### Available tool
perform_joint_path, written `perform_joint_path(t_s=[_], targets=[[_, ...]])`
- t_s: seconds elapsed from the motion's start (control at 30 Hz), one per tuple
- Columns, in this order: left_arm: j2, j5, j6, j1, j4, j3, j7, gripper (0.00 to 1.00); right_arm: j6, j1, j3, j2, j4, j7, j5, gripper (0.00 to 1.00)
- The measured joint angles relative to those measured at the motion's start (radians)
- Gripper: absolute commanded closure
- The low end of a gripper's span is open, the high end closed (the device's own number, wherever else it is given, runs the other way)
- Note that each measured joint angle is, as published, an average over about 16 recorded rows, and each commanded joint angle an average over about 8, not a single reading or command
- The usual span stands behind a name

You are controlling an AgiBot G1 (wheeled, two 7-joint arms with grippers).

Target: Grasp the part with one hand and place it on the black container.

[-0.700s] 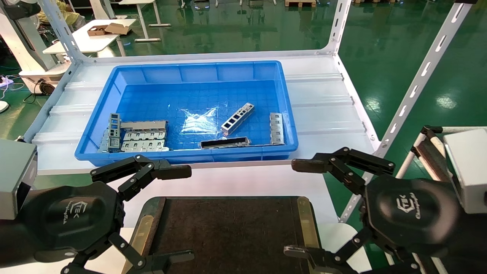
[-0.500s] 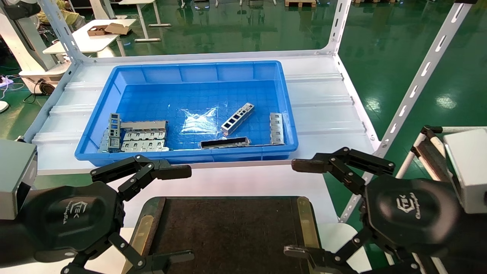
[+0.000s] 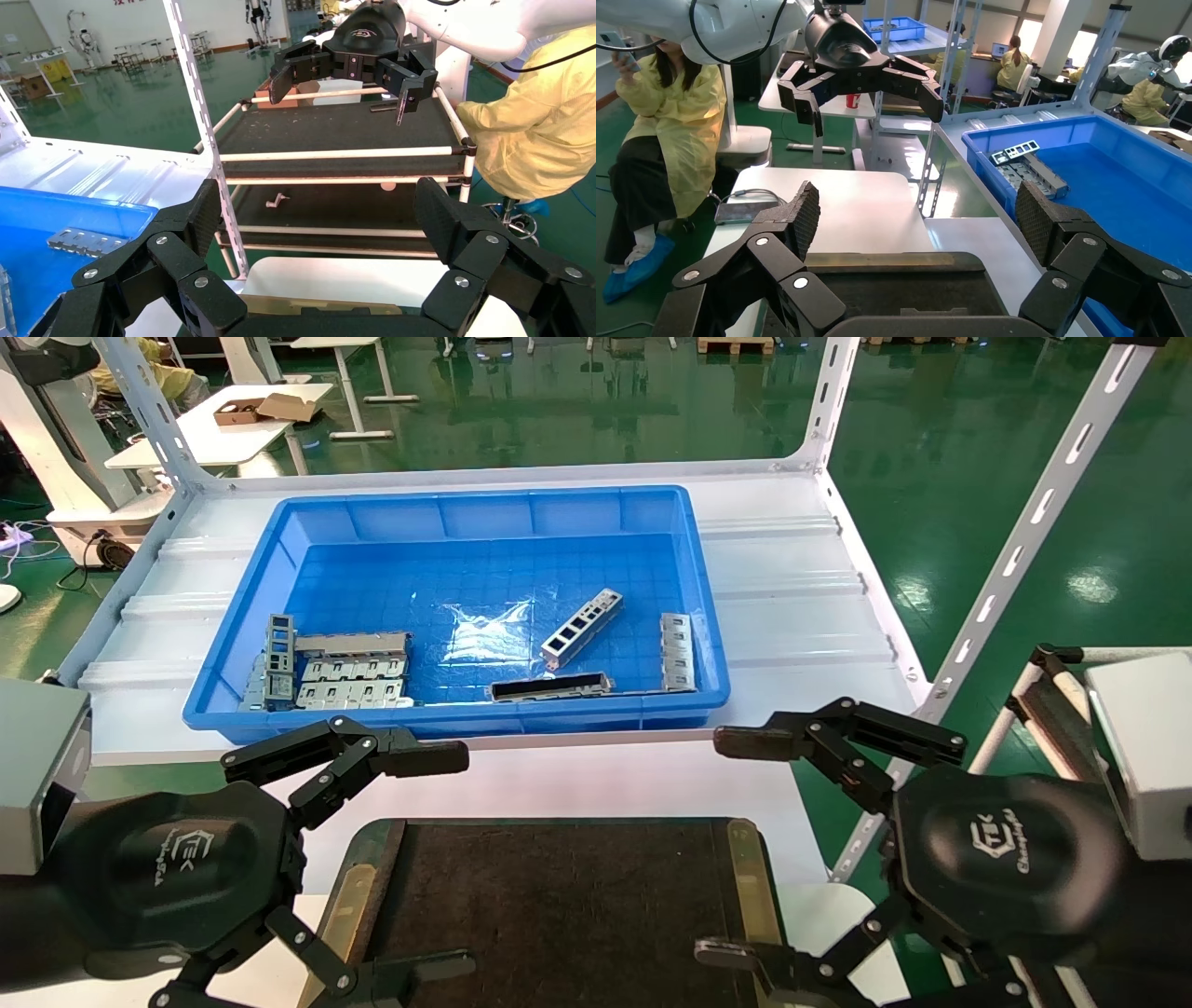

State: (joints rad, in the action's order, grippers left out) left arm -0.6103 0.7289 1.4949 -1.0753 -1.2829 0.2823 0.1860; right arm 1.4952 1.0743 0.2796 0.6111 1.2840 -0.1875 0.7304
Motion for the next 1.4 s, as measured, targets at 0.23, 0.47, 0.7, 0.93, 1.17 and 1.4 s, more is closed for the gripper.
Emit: perform_joint_path(t_s=[0.23, 0.47, 0.7, 0.93, 1.17, 1.4], targets=[[0.0, 0.001, -0.001, -0.001, 0.001, 0.001, 0.0, 0.0, 0.0, 0.0, 0.0, 0.0, 0.0, 0.0, 0.0, 0.0], [-0.008, 0.017, -0.013, -0.011, 0.008, 0.007, 0.006, 0.0, 0.0, 0.0, 0.0, 0.0, -0.001, 0.0, 0.0, 0.0], [-0.037, 0.061, -0.04, -0.047, 0.036, 0.028, 0.015, 0.0, 0.0, 0.001, 0.001, 0.0, -0.001, 0.001, 0.0, 0.0], [-0.097, 0.137, -0.074, -0.127, 0.11, 0.066, 0.025, 0.0, 0.0, 0.001, 0.002, 0.0, -0.001, 0.001, -0.001, 0.0], [-0.194, 0.233, -0.116, -0.242, 0.253, 0.114, 0.019, 0.0, 0.0, 0.001, 0.002, 0.0, -0.001, 0.001, -0.001, 0.0], [-0.317, 0.337, -0.171, -0.364, 0.458, 0.167, -0.019, 0.0, 0.0, 0.001, 0.003, -0.001, -0.001, 0.002, -0.002, 0.0]])
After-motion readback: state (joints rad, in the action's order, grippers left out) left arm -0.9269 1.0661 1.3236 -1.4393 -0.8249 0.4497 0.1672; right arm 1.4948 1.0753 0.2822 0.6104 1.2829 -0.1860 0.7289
